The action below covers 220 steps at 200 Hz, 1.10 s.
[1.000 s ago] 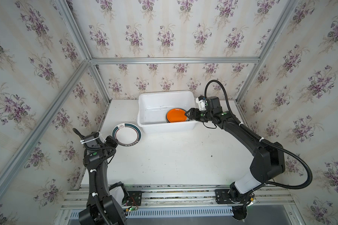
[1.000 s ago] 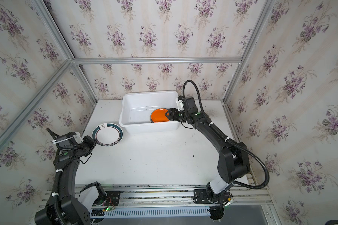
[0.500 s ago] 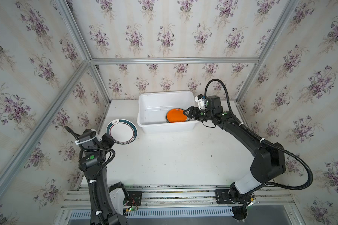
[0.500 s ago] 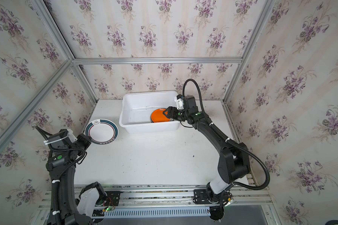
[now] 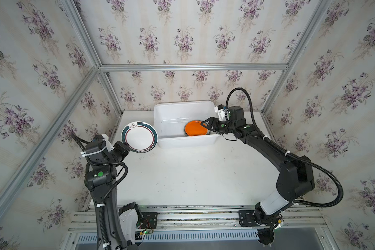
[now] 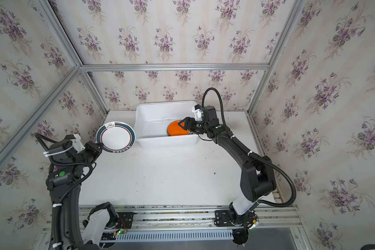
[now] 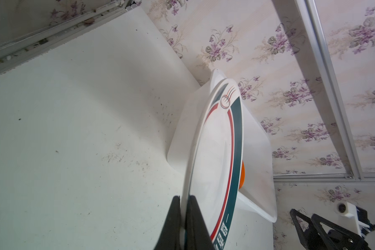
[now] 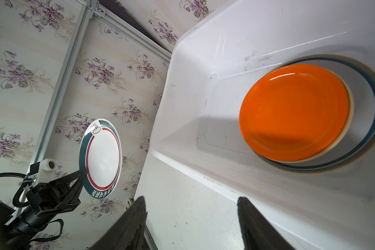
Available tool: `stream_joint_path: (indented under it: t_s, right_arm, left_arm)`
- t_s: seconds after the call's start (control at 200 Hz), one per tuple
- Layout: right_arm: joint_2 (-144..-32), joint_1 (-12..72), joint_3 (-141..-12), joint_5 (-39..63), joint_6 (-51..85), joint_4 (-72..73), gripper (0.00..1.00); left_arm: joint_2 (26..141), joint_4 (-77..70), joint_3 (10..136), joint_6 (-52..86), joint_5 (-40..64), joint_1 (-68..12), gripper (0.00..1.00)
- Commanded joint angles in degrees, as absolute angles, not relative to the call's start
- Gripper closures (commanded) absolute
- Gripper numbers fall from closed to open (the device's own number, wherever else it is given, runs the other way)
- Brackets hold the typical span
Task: Place the plates into the plastic bin on the countertop
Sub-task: Pick up the plate from the middle-left of the table, then place the plate in the plastic bin.
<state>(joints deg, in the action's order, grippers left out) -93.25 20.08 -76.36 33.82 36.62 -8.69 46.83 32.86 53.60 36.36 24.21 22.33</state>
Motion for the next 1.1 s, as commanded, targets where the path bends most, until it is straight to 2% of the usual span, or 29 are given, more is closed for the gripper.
stream_joint_path:
  t_s: [0.0,0.365,0.605,1.095]
  right_arm:
    - [-93.2,20.1,-76.3,34.3,37.3,-6.3,0.31]
    - [-93.2,20.0,-76.1,33.6,37.7,-6.2,0.32]
    - [-94.1,19.6,-75.6,35.8,40.4,-4.4,0.34]
    - [-94.7,19.4,-75.1,36.3,42.5,-2.5,0.37]
  left_arm:
    - [48.0,30.4,56.3,38.3,23.9,18.4,1.00]
    - [54.2,24.1,60.3,42.4,20.8,3.8,1.00]
    - [64.7,20.5,65.3,42.2,18.9,-5.8,1.00]
    - [80.6,16.3,73.5,42.4,21.0,-13.7,1.00]
